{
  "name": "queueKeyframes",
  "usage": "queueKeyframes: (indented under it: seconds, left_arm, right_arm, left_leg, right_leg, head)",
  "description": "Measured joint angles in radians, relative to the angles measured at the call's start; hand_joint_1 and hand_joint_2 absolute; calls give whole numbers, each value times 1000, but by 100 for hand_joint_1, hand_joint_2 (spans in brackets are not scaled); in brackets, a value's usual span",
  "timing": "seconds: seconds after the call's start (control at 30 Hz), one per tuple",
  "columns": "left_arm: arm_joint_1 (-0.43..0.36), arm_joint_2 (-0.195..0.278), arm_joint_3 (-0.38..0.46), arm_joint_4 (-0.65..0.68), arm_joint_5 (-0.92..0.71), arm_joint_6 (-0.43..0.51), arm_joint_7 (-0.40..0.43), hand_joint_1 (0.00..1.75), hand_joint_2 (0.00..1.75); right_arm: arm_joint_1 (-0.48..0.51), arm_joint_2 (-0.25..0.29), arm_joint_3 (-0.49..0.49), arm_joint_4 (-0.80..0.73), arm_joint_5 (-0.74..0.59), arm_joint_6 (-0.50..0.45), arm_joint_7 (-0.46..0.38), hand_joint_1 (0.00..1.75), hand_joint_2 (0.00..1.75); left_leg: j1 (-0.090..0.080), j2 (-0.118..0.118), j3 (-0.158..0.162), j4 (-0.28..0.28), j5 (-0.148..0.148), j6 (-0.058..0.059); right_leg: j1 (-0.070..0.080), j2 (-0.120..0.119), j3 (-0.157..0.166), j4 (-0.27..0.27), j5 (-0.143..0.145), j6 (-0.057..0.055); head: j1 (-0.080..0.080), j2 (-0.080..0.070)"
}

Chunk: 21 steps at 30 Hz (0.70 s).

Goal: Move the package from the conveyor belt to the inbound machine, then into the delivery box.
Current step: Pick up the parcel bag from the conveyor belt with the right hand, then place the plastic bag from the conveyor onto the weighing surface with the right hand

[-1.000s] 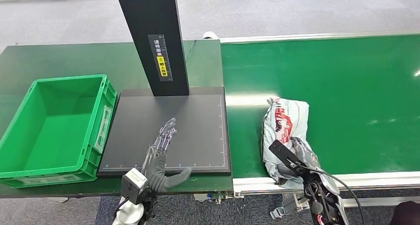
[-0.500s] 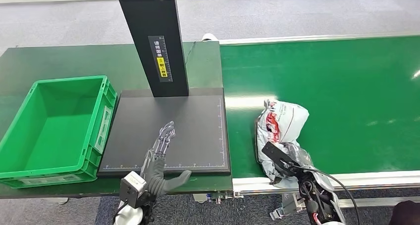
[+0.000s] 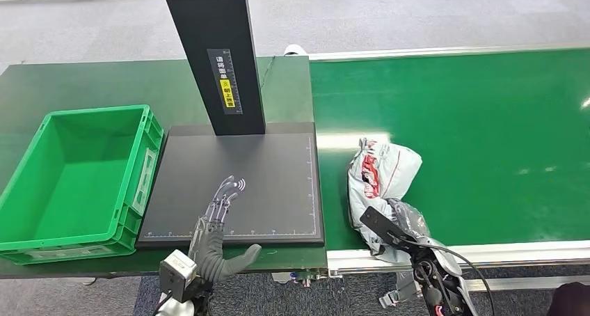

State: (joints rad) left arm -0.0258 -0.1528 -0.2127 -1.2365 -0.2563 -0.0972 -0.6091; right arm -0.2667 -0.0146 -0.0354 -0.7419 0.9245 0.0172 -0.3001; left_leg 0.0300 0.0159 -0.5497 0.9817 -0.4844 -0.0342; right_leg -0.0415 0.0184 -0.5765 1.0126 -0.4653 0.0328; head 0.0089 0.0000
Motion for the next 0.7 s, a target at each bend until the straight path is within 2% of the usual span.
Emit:
queueKeyframes:
  seconds: [0.13, 0.37, 0.47, 0.57, 0.7]
  left_arm:
    - [20, 2, 4, -20, -1, 2, -3, 0, 175]
    - [18, 2, 9, -28, -7, -8, -11, 0, 175]
    - [4, 2, 9, -25, -9, -12, -17, 0, 175]
    - [-14, 0, 8, -19, -8, -14, -18, 0, 175]
    - [-27, -1, 7, -12, -6, -15, -18, 0, 175]
  right_arm:
    - [26, 18, -1, -90, -84, -70, -80, 175, 175]
    - [99, 62, -56, -335, -347, -127, -287, 175, 175]
    - [128, 78, -81, -437, -425, -155, -350, 175, 175]
    - [144, 86, -88, -516, -455, -159, -385, 175, 175]
    - [153, 90, -86, -571, -454, -155, -391, 175, 175]
  left_leg:
    - [0, -3, -3, 0, 0, 0]
    - [-1, -4, -6, 0, 0, 0]
    - [-1, -4, -7, 0, 0, 0]
    - [-1, -3, -7, 0, 0, 0]
    - [-1, -4, -7, 0, 0, 0]
  right_leg:
    - [0, -2, -2, 0, 0, 0]
    - [-1, -3, -5, 0, -1, 1]
    - [-1, -3, -6, 0, -1, 1]
    - [-1, -3, -6, 0, -1, 1]
    - [-1, -3, -6, 0, -1, 1]
  head:
    - [0, 0]
    - [0, 0]
    - [0, 0]
    - [0, 0]
    - [0, 0]
